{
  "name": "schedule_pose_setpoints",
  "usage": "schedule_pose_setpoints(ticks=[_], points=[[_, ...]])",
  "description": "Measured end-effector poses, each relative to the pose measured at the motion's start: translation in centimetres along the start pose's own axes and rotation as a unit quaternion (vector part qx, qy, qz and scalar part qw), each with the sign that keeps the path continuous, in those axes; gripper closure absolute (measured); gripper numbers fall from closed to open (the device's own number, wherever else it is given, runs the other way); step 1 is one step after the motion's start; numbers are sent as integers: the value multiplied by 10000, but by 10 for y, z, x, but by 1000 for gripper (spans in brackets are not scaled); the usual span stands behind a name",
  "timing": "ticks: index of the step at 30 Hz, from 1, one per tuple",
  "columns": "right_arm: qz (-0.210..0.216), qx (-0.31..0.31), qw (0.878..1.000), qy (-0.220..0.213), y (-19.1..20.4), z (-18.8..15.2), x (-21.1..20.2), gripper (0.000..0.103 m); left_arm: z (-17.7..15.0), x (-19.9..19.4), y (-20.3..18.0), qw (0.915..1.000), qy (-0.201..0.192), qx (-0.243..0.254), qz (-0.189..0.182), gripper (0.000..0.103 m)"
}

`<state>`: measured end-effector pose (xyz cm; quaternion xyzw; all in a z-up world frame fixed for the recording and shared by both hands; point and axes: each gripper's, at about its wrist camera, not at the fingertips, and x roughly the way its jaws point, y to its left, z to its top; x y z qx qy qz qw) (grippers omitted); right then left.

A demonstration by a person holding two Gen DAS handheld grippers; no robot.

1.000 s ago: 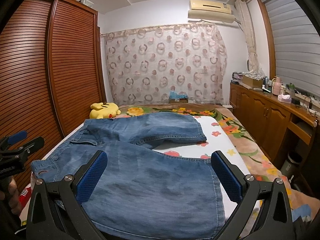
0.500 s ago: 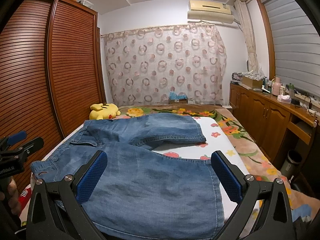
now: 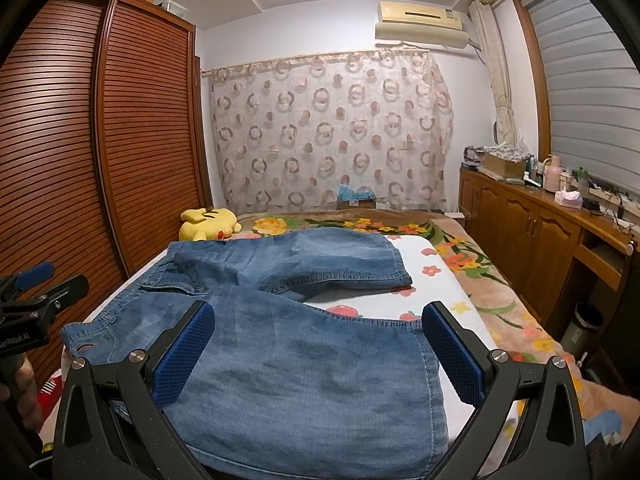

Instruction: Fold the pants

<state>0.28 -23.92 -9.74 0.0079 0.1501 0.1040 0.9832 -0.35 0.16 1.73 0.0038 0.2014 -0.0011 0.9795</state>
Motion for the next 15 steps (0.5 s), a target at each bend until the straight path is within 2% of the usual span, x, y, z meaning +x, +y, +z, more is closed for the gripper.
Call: schedule_pose_setpoints(ticks=[15], points=[[38, -4, 10000, 36, -1, -2, 2, 0, -8, 11, -1, 9999, 74, 16, -70, 0]])
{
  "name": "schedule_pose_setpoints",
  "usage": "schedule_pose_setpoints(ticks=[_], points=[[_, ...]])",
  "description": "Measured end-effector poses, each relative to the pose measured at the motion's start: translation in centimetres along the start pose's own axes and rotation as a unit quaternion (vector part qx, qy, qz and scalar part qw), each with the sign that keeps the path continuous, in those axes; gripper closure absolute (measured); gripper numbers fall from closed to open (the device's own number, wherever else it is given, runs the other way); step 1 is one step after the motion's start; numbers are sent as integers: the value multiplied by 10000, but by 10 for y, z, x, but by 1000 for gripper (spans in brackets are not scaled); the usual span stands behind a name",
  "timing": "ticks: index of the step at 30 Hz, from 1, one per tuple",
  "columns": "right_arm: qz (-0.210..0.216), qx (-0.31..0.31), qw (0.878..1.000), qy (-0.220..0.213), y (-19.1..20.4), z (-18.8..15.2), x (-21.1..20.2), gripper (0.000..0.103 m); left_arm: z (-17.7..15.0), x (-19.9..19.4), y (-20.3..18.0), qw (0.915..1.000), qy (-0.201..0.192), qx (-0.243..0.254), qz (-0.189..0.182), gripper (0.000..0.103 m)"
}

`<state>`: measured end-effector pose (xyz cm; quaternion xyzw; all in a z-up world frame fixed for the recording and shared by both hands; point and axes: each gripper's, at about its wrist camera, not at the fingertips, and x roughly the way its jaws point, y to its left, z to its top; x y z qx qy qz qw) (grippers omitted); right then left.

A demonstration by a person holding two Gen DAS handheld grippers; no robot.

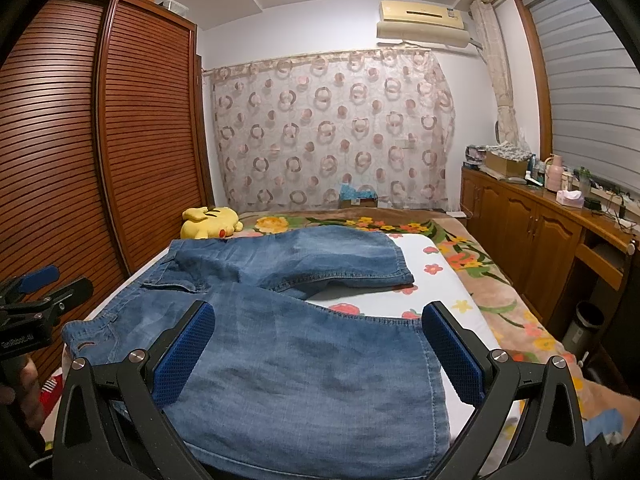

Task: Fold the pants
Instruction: 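Lower both grippers to the denim leg hems and close on them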

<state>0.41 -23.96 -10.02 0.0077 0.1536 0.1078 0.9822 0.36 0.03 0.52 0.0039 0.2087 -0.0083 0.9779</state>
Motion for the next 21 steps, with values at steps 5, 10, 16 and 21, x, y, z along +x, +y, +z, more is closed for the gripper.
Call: schedule_pose_setpoints(ticks=[5, 10, 16, 21], points=[[23, 27, 10000, 66, -5, 1, 6, 0, -5, 7, 6, 10000, 68, 55, 25, 0], [-2, 100, 9999, 131, -15, 2, 12, 0, -13, 15, 22, 9998, 184, -9, 31, 0], [-105, 117, 9996, 222, -26, 3, 23, 0, -22, 27, 42, 9993, 334, -32, 163, 0], [-169, 77, 9990, 406, -33, 1, 32, 0, -29, 35, 62, 9984, 500, -43, 258, 0]])
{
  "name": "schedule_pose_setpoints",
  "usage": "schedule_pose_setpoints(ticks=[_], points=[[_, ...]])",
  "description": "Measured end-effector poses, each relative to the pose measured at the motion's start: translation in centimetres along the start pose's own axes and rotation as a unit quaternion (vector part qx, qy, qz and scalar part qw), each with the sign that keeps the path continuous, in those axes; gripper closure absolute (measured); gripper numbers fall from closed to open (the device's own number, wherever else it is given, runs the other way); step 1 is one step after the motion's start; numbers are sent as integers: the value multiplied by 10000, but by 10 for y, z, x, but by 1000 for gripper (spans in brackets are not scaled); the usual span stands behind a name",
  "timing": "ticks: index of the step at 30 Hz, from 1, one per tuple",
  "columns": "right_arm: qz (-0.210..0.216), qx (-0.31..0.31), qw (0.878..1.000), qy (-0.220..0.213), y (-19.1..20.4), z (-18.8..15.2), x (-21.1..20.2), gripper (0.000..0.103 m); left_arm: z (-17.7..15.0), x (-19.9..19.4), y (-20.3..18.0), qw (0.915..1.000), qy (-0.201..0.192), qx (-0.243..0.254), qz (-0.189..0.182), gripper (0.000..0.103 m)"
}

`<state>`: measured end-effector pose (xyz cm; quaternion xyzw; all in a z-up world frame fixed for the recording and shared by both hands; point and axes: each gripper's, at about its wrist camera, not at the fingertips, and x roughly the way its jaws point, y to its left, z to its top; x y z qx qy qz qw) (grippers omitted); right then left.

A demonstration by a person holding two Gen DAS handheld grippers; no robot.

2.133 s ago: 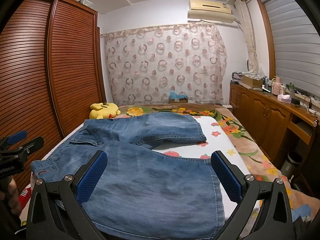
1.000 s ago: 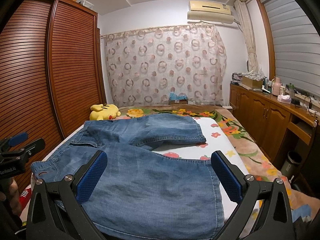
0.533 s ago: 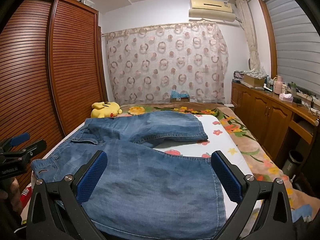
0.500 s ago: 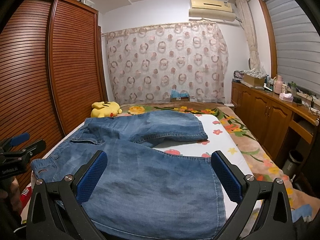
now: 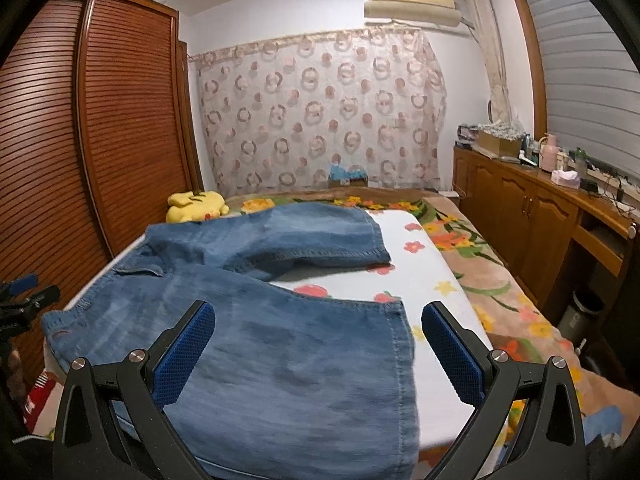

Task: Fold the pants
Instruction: 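Lower both grippers to the denim leg hems and close on them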

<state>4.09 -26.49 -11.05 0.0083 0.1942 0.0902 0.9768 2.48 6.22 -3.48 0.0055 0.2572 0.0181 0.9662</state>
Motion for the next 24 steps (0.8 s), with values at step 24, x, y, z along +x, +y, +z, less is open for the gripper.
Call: schedule_pose_setpoints(ticks=[24], points=[[210, -170, 9910, 1308, -18, 25, 26, 23, -39, 25, 104, 9949, 860, -453, 277, 27]])
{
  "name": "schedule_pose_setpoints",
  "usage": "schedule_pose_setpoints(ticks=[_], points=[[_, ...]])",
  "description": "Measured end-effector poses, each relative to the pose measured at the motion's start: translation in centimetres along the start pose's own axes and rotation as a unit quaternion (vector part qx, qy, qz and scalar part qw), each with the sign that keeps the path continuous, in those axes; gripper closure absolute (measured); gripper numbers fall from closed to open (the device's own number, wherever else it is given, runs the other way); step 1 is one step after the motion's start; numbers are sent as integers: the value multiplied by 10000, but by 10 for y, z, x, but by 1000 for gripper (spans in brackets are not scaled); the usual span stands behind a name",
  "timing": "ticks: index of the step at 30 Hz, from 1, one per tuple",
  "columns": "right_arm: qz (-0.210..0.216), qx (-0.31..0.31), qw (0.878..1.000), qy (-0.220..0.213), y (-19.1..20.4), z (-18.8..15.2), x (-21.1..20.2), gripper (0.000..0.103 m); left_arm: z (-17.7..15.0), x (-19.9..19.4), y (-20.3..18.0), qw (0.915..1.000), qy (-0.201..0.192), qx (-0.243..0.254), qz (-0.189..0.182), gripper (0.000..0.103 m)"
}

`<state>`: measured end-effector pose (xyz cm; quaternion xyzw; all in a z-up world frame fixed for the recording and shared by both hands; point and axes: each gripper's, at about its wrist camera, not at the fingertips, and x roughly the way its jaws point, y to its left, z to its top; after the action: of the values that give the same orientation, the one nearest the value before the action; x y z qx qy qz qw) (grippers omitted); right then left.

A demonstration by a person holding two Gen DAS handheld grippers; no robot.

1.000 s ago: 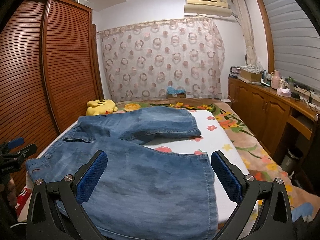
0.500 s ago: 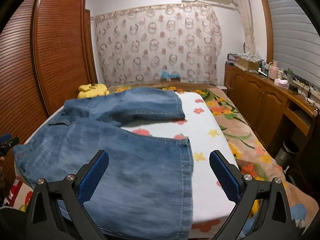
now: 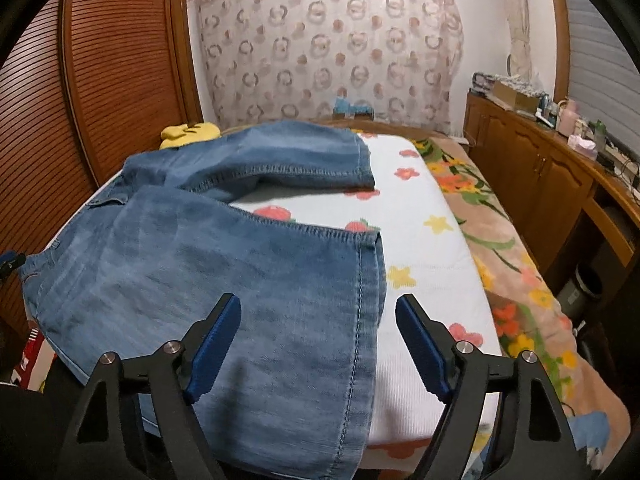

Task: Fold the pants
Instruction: 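Lower both grippers to the denim leg hems and close on them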

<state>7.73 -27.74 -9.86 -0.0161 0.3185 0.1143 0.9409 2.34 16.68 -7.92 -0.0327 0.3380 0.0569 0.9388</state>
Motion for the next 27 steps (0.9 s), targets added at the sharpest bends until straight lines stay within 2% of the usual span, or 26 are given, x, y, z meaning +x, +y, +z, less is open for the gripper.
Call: schedule_pose_setpoints(ticks=[5, 8, 10, 15, 19, 27], points=[[26, 6, 9999, 134, -7, 4, 1, 26, -5, 3, 12, 9998, 108, -138, 46, 38], [-22, 47, 9996, 269, -9, 6, 3, 28, -8, 7, 18, 9996, 206, -204, -30, 46], [-34, 36, 9995, 305, -11, 5, 3, 30, -9, 8, 20, 9994, 261, -208, -65, 56], [29, 57, 9993, 356, -12, 4, 3, 35, -11, 11, 20, 9990, 317, -230, -234, 68], [78, 97, 9991, 414, -15, 5, 6, 46, -9, 10, 20, 9987, 312, -230, -324, 87], [-5, 175, 9986, 498, -23, 3, 12, 58, -3, 1, 13, 9987, 196, -113, -460, 92]])
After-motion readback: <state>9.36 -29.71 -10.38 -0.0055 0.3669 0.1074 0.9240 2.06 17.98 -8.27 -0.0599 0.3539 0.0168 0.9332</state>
